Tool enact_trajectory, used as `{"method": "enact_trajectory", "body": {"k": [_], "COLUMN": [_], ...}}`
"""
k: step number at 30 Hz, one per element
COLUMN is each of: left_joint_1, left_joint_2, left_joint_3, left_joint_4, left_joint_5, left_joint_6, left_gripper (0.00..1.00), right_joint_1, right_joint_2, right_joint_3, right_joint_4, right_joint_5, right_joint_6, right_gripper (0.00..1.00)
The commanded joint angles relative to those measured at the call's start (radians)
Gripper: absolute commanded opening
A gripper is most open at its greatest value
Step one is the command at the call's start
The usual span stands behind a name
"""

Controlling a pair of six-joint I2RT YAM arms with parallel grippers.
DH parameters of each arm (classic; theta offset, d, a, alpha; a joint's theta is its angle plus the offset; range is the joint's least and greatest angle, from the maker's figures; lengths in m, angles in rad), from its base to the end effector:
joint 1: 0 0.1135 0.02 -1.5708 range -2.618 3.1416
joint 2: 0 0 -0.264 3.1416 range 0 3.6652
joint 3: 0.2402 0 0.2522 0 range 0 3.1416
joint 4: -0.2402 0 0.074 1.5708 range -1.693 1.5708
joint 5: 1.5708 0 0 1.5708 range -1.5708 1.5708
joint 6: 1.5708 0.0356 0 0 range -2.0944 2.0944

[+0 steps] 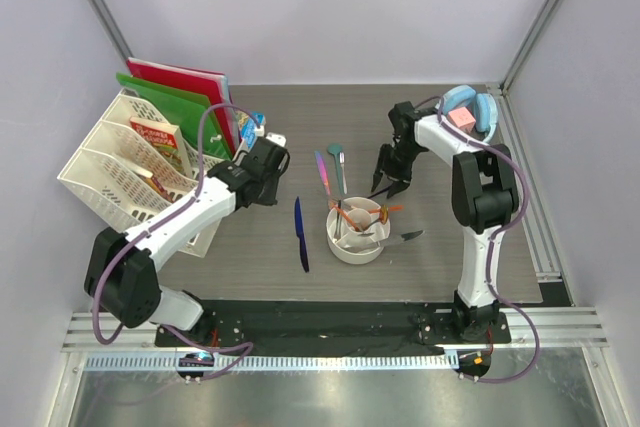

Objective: Sort the eating utensils into containers
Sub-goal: Pick up the spoon from the center of the board.

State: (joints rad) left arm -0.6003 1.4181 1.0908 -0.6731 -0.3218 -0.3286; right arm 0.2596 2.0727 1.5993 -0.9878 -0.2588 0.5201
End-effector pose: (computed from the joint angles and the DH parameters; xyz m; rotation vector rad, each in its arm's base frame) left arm 0.2451 -0.1541 0.2618 0.2201 2.4862 0.0343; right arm 0.3884 0.1126 0.1789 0.3817 3.0847 0.4389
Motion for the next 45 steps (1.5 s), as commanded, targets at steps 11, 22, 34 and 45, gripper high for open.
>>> {"method": "enact_trajectory", "body": {"k": [11, 22, 34, 45], "left_joint_1": [0.007, 0.007, 0.007, 0.007], "left_joint_2": [-0.022, -0.057, -0.042, -0.024], "left_joint_3": [0.037, 0.014, 0.041, 0.072], "left_joint_4": [-0.011, -0.008, -0.022, -0.051], "left_joint_5": [0.0, -0.028, -0.033, -0.025], "left_joint_6": [0.04, 0.037, 0.062, 0.069], "left_gripper": [0.25, 0.25, 0.25, 0.25], "right_joint_1": [0.006, 0.006, -0.077, -0.169], "right_joint_2": [0.176, 0.25, 0.214, 0.126], "right_joint_3": [0.119, 0.195, 0.074, -0.1], "right_joint_4": [-0.098, -0.132, -0.077, -0.008], "right_joint_5": [0.041, 0.13, 0.242, 0.328], "right_joint_6": [0.192, 0.25, 0.258, 0.271], "right_gripper": [0.5, 0.01, 0.01, 0.01]}}
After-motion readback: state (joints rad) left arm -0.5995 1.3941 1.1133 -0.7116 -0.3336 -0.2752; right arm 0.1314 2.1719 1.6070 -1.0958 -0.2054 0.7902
